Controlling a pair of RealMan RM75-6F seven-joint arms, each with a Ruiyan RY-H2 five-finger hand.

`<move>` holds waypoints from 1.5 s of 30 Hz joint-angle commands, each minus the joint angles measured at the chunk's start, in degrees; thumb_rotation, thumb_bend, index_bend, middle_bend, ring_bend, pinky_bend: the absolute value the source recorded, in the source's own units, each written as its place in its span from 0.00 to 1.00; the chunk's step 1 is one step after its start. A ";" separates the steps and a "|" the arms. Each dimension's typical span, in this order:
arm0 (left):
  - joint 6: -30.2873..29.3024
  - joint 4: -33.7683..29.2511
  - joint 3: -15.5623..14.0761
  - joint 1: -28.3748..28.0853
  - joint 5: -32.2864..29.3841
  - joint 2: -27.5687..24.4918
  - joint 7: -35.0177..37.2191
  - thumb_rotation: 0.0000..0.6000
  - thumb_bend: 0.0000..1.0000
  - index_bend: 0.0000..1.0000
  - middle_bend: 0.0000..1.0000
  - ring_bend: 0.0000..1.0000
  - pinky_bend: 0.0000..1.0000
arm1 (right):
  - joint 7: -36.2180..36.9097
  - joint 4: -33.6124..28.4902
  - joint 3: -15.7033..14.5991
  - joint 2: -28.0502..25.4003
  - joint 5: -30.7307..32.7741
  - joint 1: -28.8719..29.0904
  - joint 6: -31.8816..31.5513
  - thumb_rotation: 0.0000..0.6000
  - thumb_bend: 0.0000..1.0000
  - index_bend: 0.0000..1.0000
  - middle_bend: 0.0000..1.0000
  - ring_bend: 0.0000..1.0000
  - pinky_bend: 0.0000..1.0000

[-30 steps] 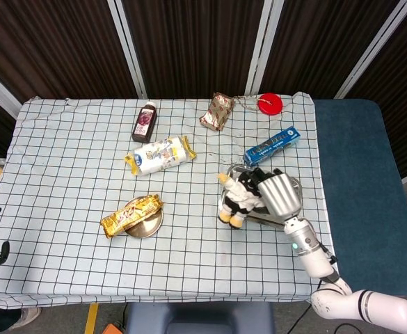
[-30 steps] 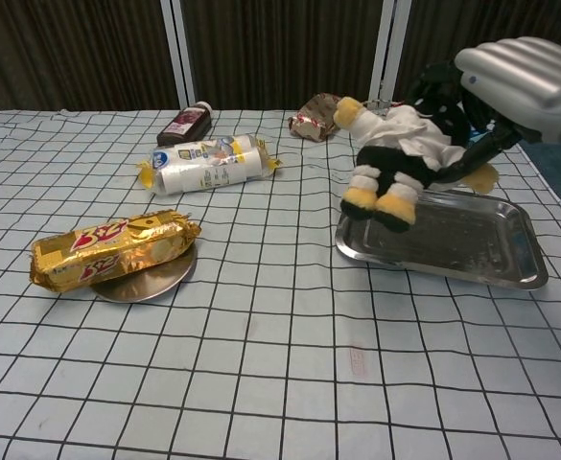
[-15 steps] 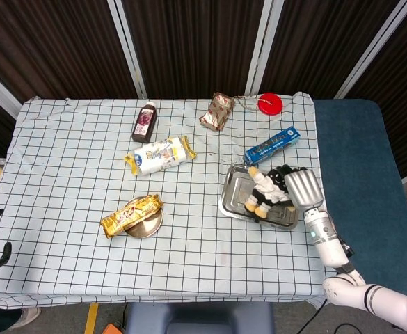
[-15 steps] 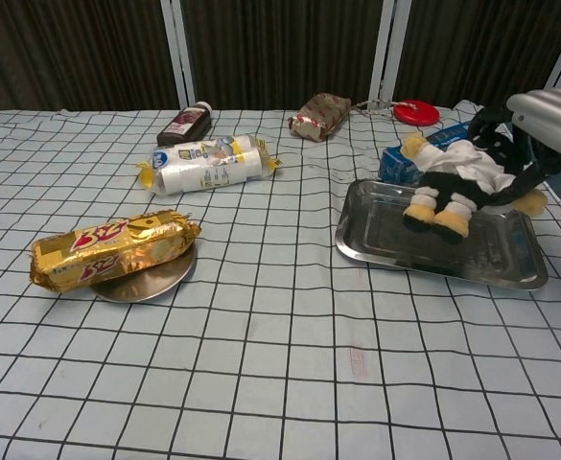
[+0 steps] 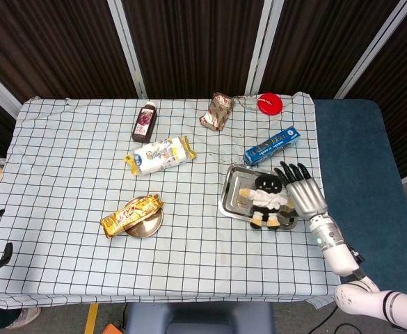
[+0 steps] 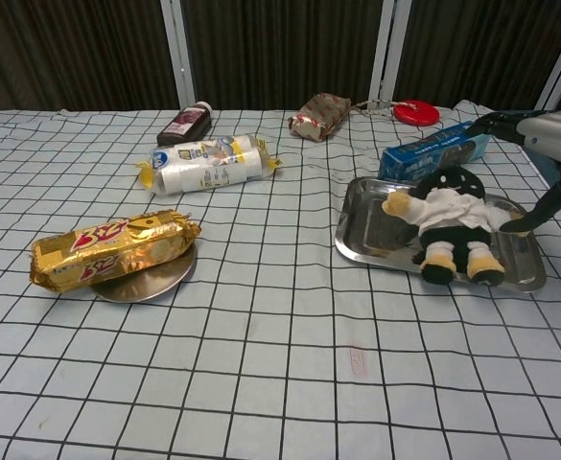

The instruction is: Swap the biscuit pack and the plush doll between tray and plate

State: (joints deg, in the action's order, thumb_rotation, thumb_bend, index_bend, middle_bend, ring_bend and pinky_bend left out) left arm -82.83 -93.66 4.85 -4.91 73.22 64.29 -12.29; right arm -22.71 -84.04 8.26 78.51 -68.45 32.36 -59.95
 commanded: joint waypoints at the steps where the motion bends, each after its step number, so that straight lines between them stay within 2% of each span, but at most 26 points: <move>1: 0.04 -0.03 -0.01 0.00 0.04 0.00 -0.04 1.00 0.45 0.10 0.09 0.05 0.22 | 0.56 -1.81 -0.41 -1.22 -1.56 -1.10 -2.23 1.00 0.06 0.00 0.00 0.00 0.03; 7: -0.37 -0.02 -0.08 0.13 0.63 0.00 -0.05 1.00 0.45 0.11 0.09 0.05 0.22 | 4.13 -6.55 -0.40 -3.15 -6.95 -6.51 -14.24 1.00 0.06 0.00 0.00 0.00 0.02; 16: -1.22 -0.27 -0.46 0.28 2.15 0.04 -1.02 1.00 0.45 0.10 0.09 0.05 0.22 | 9.81 -16.17 -1.40 -12.30 -14.61 -15.89 -29.72 1.00 0.06 0.00 0.00 0.00 0.02; 20: -1.55 -0.41 -0.69 0.31 2.87 0.20 -1.67 1.00 0.46 0.10 0.09 0.05 0.22 | 7.41 -16.10 -1.37 -12.77 -13.48 -19.92 -34.85 1.00 0.06 0.00 0.00 0.00 0.02; 24: -1.75 -0.52 -0.91 0.32 3.55 0.44 -2.11 1.00 0.46 0.11 0.09 0.05 0.22 | 5.80 -12.10 -1.00 -10.35 -10.23 -23.14 -37.70 1.00 0.06 0.00 0.00 0.00 0.04; 30: -2.17 -0.26 -1.03 0.35 4.23 1.05 -2.69 1.00 0.46 0.10 0.10 0.05 0.22 | 12.37 -3.29 -0.17 -6.79 -6.48 -25.52 -36.45 1.00 0.06 0.00 0.00 0.00 0.04; 35: -2.40 -0.23 -0.96 0.40 4.29 1.26 -3.30 1.00 0.46 0.10 0.10 0.05 0.22 | 17.87 2.29 0.52 -4.98 -5.75 -26.00 -34.19 1.00 0.06 0.00 0.00 0.00 0.04; 42: -2.35 0.11 -0.78 0.37 4.29 1.53 -3.01 1.00 0.46 0.11 0.10 0.05 0.22 | 23.79 4.57 0.18 -5.27 -6.54 -24.35 -27.20 1.00 0.06 0.00 0.00 0.00 0.04; 45: -1.85 0.22 -0.80 0.29 3.94 1.66 -3.00 1.00 0.46 0.11 0.10 0.05 0.22 | 23.57 5.21 -0.27 -5.52 -5.95 -23.54 -23.55 1.00 0.06 0.00 0.00 0.00 0.04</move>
State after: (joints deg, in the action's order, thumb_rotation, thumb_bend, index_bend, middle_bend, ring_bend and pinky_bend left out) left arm -84.74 -93.45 4.05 -4.60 77.22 65.92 -15.28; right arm 0.56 -79.69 8.34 73.04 -74.69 8.04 -85.77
